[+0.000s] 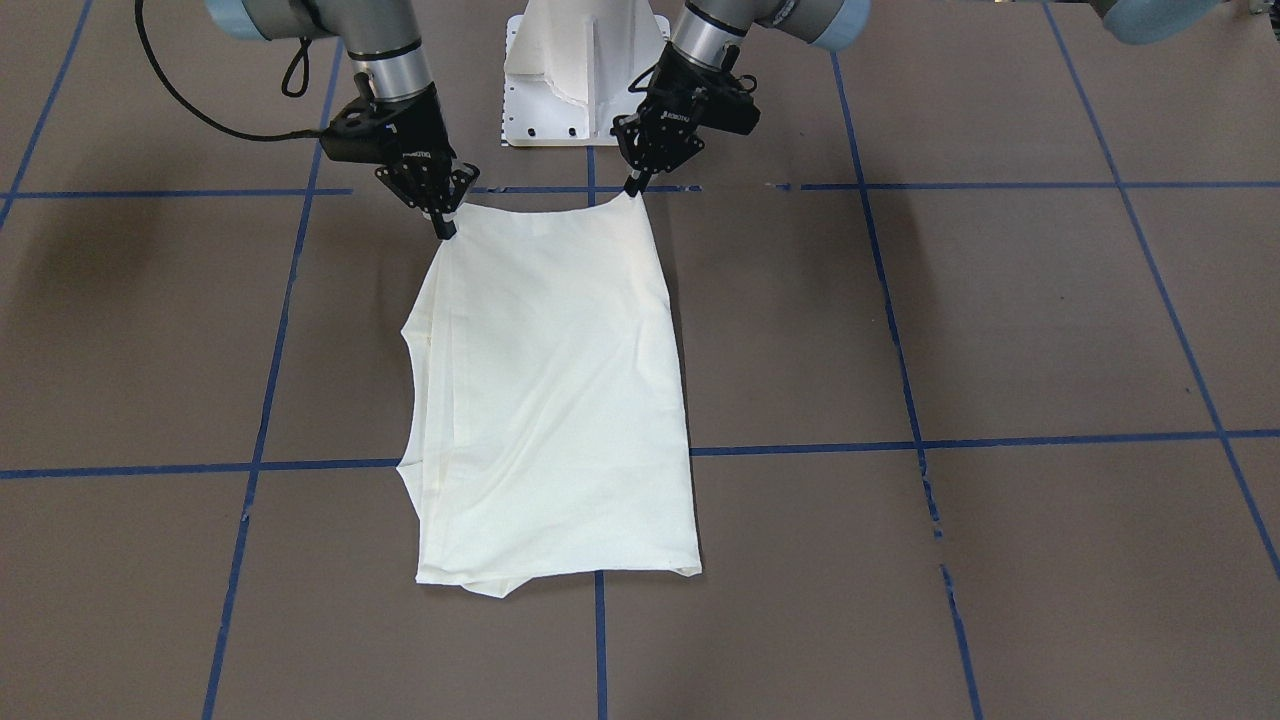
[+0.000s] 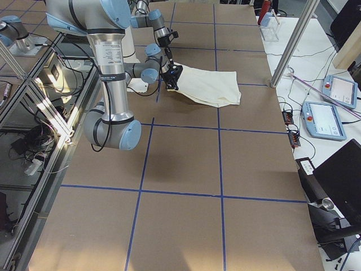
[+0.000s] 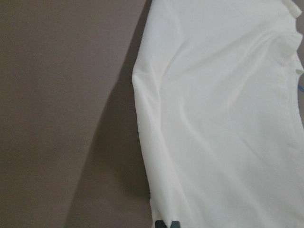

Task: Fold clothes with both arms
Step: 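Lift the near edge with both grippers and fold it toward the far edge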

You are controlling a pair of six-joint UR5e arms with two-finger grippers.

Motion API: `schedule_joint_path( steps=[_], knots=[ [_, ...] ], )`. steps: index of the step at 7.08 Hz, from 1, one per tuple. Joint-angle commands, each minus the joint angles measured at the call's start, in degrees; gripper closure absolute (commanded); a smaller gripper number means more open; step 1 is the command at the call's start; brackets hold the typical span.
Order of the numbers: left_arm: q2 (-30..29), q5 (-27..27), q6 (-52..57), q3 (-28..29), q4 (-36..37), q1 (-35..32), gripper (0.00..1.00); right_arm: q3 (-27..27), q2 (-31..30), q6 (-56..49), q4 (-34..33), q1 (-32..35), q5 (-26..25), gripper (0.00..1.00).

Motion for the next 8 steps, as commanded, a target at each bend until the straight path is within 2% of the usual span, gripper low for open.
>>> schedule_joint_path(
  steps=[1,2,3,5,6,8],
  knots=[
    [-0.83,-6.43,0.49,-17.52,19.49,0.18,1.00,13.64,0.10,2.20,-12.14,-1.90,2.85,1.00],
    [-0.83,-7.76,0.66,-18.20,21.31,-0.34,1.00,13.16,0.45,2.11,-12.80,-1.91,3.03,1.00],
    [-2.14,-7.69,5.10,-16.46,21.32,-2.26,1.00,9.24,1.50,2.11,-12.72,-1.65,2.68,1.00],
    [-7.65,-8.13,10.57,-7.71,21.06,-9.54,1.00,0.45,7.11,1.06,-12.37,5.26,4.16,1.00],
    [-10.12,-8.22,13.55,-3.39,20.80,-12.71,1.00,-3.93,9.31,-0.77,-12.19,9.30,7.30,1.00],
    [-12.85,-9.09,15.85,1.55,20.53,-16.77,1.00,-12.81,13.88,-3.77,-12.10,14.77,8.74,1.00]
  ],
)
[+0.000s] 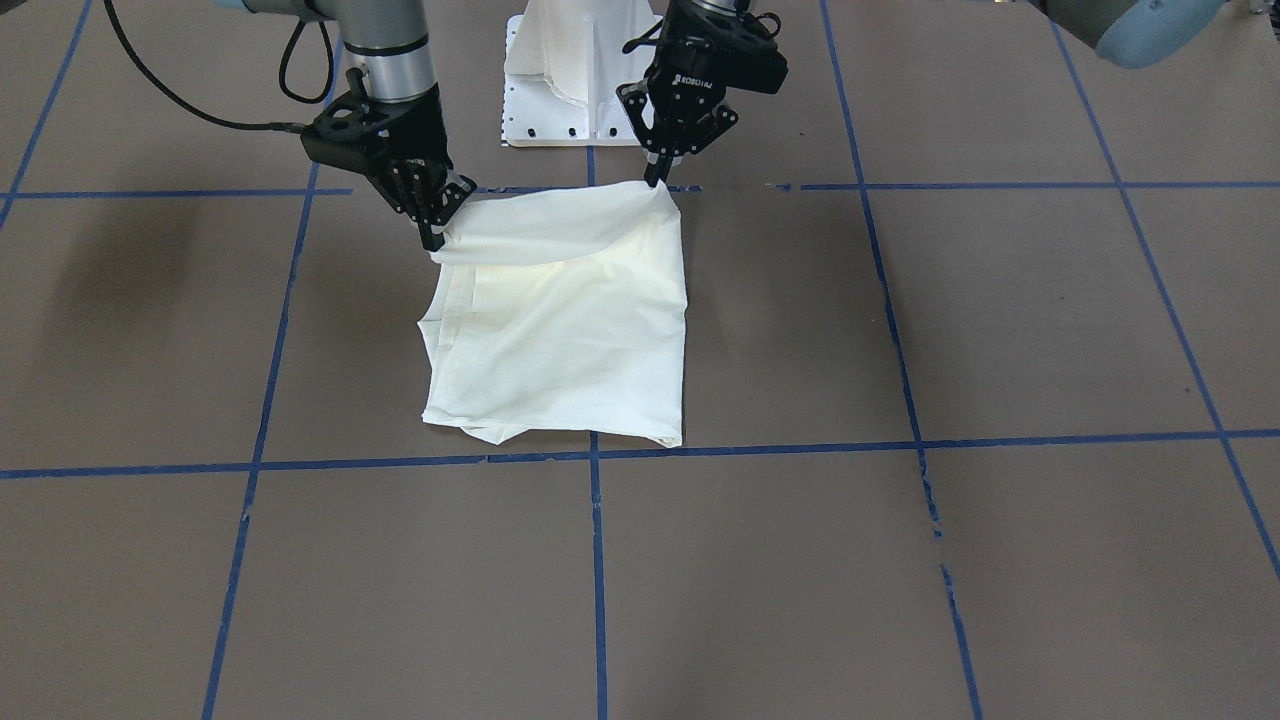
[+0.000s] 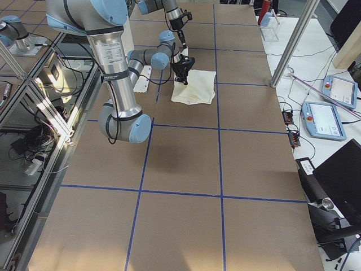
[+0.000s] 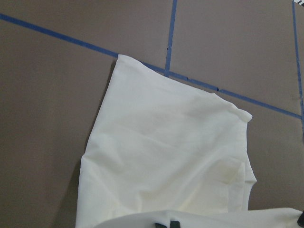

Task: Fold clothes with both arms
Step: 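Lift the near edge with both grippers and fold it toward the far edge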

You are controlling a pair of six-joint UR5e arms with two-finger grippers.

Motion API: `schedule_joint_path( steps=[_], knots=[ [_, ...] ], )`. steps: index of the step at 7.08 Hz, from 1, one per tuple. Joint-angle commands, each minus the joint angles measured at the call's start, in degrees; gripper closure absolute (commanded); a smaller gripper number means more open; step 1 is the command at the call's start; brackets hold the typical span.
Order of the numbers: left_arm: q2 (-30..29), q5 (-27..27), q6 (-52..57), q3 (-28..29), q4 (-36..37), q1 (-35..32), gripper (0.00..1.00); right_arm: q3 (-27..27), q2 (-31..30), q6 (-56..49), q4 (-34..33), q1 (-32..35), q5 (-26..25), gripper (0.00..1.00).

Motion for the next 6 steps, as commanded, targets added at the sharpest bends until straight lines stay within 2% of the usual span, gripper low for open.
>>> schedule_joint_path(
  steps=[1,3,5,6],
  knots=[
    [-4.25,-0.42,3.13,7.23,-0.52,-4.04,1.00,-9.50,4.44,-1.87,2.26,5.40,2.24,1.00],
    [-7.60,-0.42,6.47,18.89,-8.81,-7.46,1.00,-18.63,5.76,-1.96,10.85,7.61,2.34,1.00],
    [-9.62,-0.42,8.23,26.13,-13.17,-9.14,1.00,-29.79,11.89,-2.32,14.31,9.11,2.34,1.00],
    [-9.72,-0.33,8.59,29.21,-16.57,-9.32,1.00,-33.06,12.88,-2.32,16.94,9.37,2.34,1.00]
  ],
)
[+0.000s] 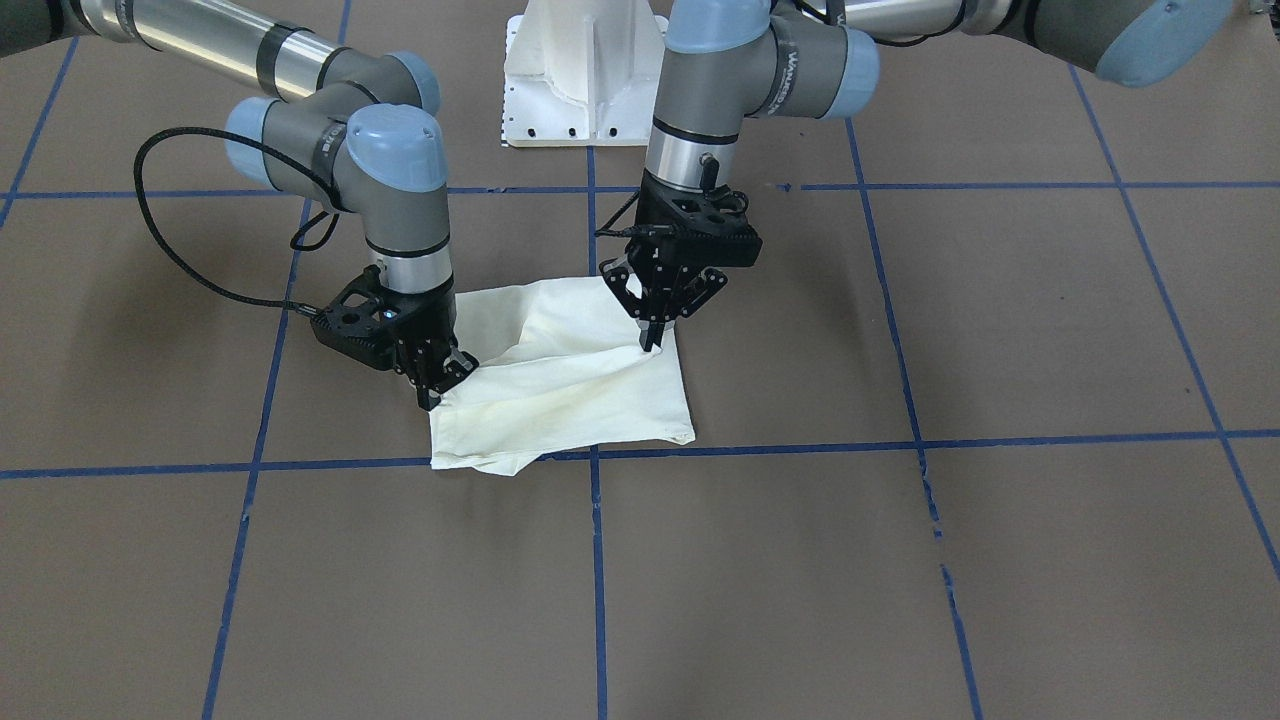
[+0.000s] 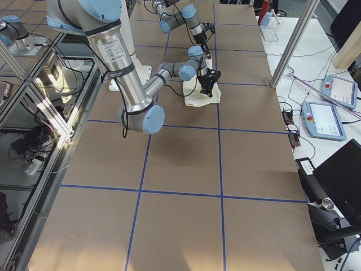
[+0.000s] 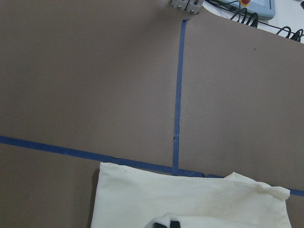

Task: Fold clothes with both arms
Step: 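Lift the near edge with both grippers and fold it toward the far edge, then lay the folded edge down on the far edge with both grippers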

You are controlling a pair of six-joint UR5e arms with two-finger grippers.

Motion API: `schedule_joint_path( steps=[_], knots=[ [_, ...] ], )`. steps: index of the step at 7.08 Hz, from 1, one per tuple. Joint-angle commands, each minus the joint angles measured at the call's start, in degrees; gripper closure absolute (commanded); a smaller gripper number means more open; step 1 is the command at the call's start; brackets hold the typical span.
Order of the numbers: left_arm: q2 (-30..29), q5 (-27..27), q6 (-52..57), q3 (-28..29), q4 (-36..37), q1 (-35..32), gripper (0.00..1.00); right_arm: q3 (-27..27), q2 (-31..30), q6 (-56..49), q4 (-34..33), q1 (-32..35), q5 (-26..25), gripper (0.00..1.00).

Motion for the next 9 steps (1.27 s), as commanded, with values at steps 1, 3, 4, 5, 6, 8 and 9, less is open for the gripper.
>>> schedule_joint_path(
  steps=[1,3,4,5,6,8,9],
  knots=[
    [-0.60,0.07,0.76,6.86,-5.51,-0.58,1.00,-6.89,2.47,-0.24,3.88,0.57,0.01,1.00],
    [-0.34,0.07,0.85,9.52,-7.72,-0.49,1.00,-7.52,2.47,-1.64,3.97,0.65,0.01,1.00],
    [0.10,0.07,1.98,9.96,-8.86,-0.49,0.93,-7.70,2.47,-2.26,4.06,0.65,0.01,0.91],
    [1.23,0.07,7.65,9.70,-9.74,-0.32,0.01,-7.79,2.30,-5.48,4.06,0.65,-0.25,0.01],
    [2.46,-0.28,8.92,8.83,-12.97,-0.32,0.00,-7.35,2.47,-8.91,4.15,1.96,0.53,0.00],
    [6.41,-8.06,15.29,1.92,-13.01,-1.19,0.00,-3.42,2.56,-10.70,3.89,3.73,8.68,0.00],
    [8.43,-8.19,16.13,-0.64,-13.09,-1.63,0.00,-0.87,2.56,-10.70,3.63,3.12,8.36,0.00]
  ],
)
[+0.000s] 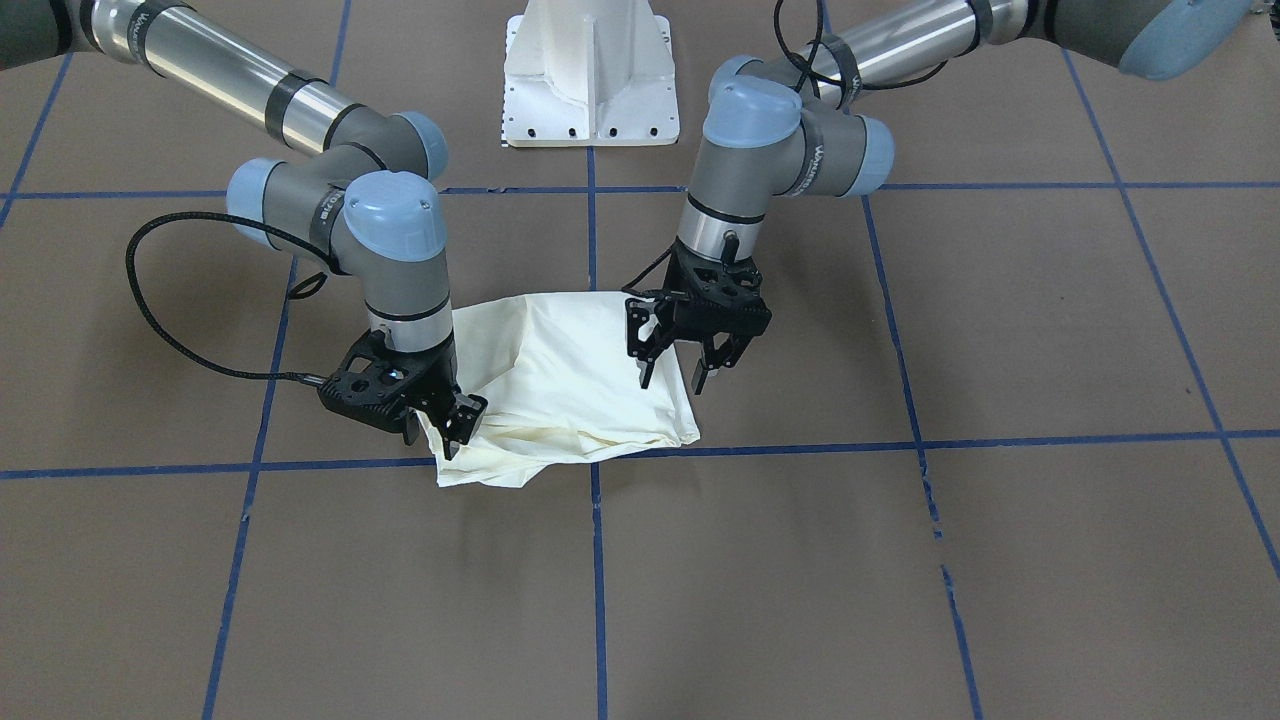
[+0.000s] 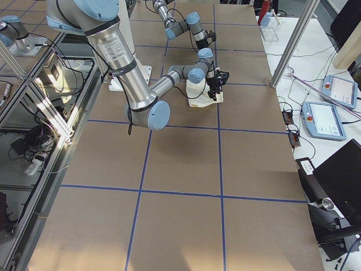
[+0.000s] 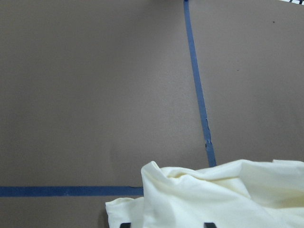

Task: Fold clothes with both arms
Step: 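Lay the folded edge down on the far edge with both grippers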

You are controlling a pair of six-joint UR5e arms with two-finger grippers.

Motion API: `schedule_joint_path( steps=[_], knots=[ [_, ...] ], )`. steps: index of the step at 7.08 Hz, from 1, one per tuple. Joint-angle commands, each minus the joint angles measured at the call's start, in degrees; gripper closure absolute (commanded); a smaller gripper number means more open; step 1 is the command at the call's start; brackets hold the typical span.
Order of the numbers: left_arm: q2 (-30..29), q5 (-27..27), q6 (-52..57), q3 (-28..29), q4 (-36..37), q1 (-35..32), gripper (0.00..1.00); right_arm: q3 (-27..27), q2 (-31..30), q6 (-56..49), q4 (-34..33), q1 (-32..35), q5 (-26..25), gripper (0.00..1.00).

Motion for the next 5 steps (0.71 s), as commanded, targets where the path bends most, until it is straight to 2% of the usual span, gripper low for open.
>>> schedule_joint_path(
  steps=[1,3,5],
  knots=[
    [2.58,-1.71,2.39,-3.69,-0.14,-0.49,0.00,4.62,-0.15,-0.38,-0.42,-1.62,0.82,0.00],
    [2.58,-1.62,2.12,-3.70,-0.14,-0.41,0.00,4.73,-0.33,-0.38,-0.42,-6.10,-3.91,0.00],
    [2.66,-1.53,2.03,-3.78,-0.14,-0.32,0.00,1.32,-0.86,-4.13,0.28,-6.48,-5.51,0.00]
  ],
)
